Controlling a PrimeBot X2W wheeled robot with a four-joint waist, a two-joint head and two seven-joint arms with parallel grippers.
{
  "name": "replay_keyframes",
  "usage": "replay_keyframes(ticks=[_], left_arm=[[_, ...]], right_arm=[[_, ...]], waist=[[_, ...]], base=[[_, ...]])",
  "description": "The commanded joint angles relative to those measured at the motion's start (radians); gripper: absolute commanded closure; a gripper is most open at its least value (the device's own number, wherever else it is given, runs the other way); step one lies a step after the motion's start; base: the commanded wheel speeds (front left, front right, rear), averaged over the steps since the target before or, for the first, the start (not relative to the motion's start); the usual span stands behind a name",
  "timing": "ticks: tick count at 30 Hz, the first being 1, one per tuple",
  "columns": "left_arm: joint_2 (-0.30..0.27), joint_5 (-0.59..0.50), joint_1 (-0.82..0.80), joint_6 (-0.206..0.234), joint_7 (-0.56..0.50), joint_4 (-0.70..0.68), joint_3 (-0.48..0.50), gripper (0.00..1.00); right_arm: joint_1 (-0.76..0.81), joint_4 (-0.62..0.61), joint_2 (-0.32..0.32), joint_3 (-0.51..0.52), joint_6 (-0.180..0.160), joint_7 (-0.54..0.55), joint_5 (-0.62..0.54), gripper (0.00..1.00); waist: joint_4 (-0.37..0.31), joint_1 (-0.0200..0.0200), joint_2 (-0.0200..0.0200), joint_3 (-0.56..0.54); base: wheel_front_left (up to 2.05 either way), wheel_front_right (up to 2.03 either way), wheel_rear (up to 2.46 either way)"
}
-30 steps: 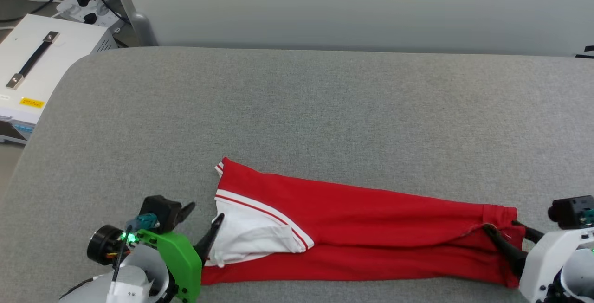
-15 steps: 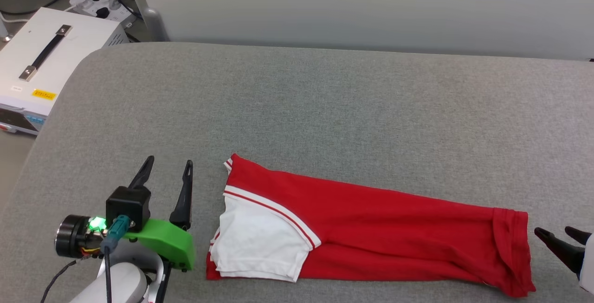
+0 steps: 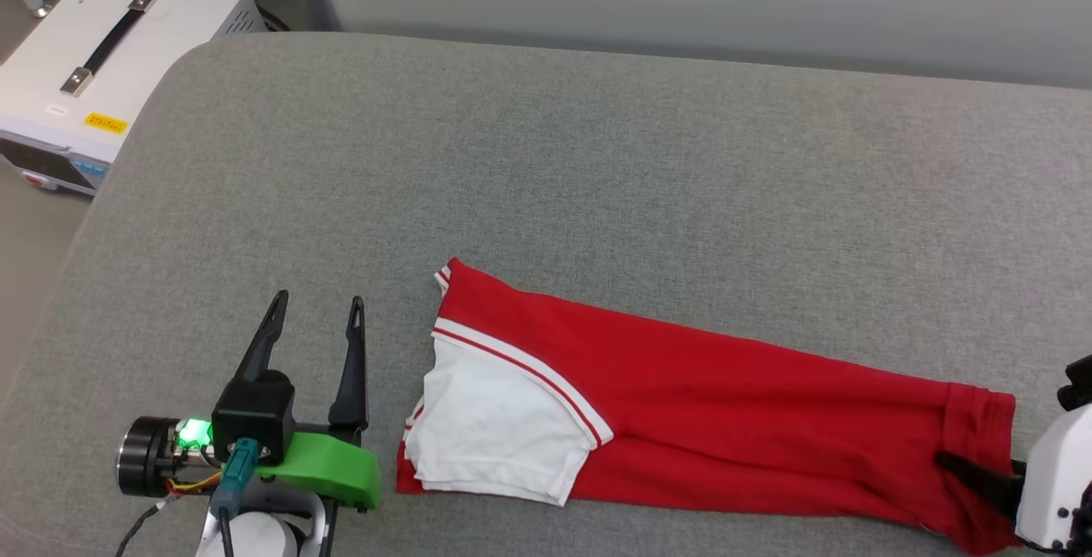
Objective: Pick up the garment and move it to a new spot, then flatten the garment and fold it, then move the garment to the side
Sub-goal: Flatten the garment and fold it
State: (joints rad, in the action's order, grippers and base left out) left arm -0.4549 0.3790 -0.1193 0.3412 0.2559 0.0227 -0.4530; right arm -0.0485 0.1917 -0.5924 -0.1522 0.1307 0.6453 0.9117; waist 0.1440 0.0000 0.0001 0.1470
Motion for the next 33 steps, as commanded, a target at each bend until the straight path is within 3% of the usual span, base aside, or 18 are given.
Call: replay_keyframes(ticks=[1,9,15,16,17,26,33], left_arm=[[0.020,-0.025,0.018,-0.011,0.006,0.003,0.020,0.00],[0.115,-0.122,0.060,-0.063,0.006,0.021,0.120,0.00],[0.175,-0.185,0.081,-0.103,0.006,0.031,0.177,0.00],[0.181,-0.191,0.083,-0.108,0.006,0.032,0.182,0.00],[0.191,-0.202,0.087,-0.115,0.006,0.033,0.189,0.00],[0.241,-0.268,0.125,-0.155,0.006,0.037,0.243,0.00],[0.259,-0.303,0.150,-0.177,0.006,0.037,0.270,0.00]], right_arm=[[-0.023,0.016,0.012,-0.010,0.000,-0.008,0.009,0.00],[-0.060,0.048,0.061,-0.134,0.000,-0.042,0.047,0.00],[-0.081,0.072,0.041,-0.220,0.000,-0.089,0.052,0.00],[-0.084,0.077,0.037,-0.223,0.000,-0.099,0.051,0.59],[-0.088,0.085,0.031,-0.230,0.000,-0.115,0.049,1.00],[-0.101,0.132,-0.042,-0.240,0.000,-0.209,0.073,1.00],[-0.087,0.187,-0.134,-0.202,0.000,-0.242,0.058,1.00]], waist=[[0.016,0.0000,-0.0001,0.020],[0.031,0.0000,-0.0001,0.034],[0.035,0.0000,-0.0001,0.024],[0.035,0.0000,-0.0001,0.022],[0.034,0.0000,-0.0001,0.019],[0.014,0.0000,-0.0001,-0.020],[0.000,0.0000,-0.0001,-0.053]], base=[[0.00,0.00,0.00],[0.00,0.00,0.00],[0.00,0.00,0.00],[0.00,0.00,0.00],[0.00,0.00,0.00],[0.00,0.00,0.00],[0.00,0.00,0.00]])
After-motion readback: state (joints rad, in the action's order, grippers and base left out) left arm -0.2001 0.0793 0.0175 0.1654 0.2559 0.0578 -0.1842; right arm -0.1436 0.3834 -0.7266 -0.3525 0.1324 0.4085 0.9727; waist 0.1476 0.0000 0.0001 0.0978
